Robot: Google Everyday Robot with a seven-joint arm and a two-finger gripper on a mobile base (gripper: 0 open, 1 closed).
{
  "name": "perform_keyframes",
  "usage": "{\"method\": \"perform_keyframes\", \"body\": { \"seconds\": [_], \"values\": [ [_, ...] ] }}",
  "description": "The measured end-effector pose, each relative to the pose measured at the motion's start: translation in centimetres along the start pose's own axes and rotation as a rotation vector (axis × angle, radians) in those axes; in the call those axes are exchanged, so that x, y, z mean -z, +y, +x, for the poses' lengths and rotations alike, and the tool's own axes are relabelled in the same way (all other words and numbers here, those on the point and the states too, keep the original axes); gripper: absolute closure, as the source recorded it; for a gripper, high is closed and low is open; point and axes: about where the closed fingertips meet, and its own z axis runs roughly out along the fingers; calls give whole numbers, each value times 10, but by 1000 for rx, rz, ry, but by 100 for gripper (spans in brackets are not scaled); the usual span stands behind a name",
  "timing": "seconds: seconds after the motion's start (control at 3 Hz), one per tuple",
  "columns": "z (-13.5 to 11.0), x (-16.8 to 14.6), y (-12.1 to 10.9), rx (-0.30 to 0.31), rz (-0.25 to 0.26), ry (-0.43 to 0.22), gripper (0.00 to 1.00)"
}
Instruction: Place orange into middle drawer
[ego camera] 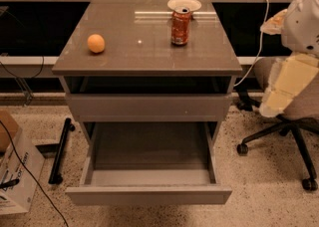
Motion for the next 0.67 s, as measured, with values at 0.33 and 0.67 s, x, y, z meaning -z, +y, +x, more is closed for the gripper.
{"method": "perform_keyframes", "body": {
  "seconds": [0.33, 0.67],
  "values": [
    [-29, -10, -21, 15, 35, -99, 0],
    [-59, -23, -40, 49, 42, -180, 0]
  ]
}}
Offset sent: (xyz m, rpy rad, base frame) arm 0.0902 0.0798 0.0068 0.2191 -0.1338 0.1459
